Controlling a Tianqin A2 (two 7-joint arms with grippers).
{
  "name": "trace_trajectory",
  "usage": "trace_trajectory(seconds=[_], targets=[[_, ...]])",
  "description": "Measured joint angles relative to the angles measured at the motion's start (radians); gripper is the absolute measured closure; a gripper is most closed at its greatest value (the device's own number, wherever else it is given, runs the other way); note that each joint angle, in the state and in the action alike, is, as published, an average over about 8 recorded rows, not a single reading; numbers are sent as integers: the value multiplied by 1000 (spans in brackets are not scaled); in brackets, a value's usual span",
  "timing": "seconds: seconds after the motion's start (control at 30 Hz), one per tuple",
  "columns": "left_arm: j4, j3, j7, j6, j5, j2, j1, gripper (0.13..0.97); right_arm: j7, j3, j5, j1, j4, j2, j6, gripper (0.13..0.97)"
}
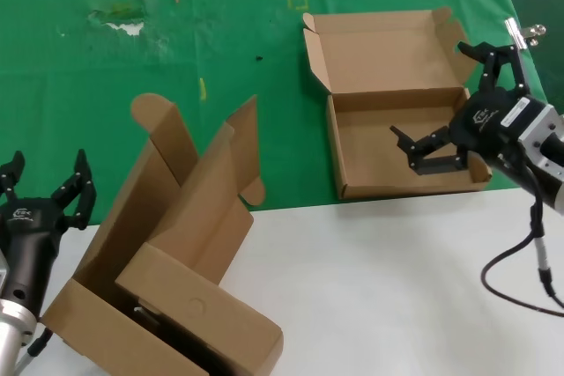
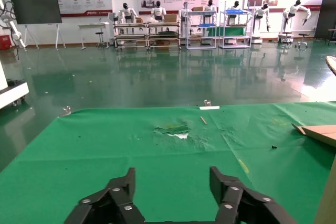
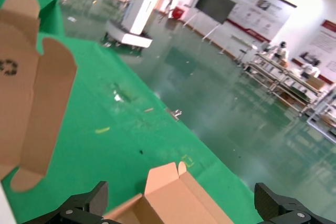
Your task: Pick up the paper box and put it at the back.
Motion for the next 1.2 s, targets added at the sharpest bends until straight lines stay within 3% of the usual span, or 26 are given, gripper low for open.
trace_trajectory(seconds=[0.1, 0.37, 0.5, 0.77, 1.2], targets=[[0, 0, 0, 0, 0, 0, 0, 625, -11, 3, 27, -16, -5, -22, 33, 129], [0, 0, 0, 0, 0, 0, 0, 408, -40, 9, 99, -59, -17, -81, 122, 129], [0, 0, 0, 0, 0, 0, 0, 408, -54, 13, 135, -80, -23, -110, 167, 129], [0, 0, 0, 0, 0, 0, 0, 250, -84, 20, 207, -122, -36, -169, 256, 129], [0, 0, 0, 0, 0, 0, 0, 148, -131, 31, 324, -191, -56, -265, 401, 129]])
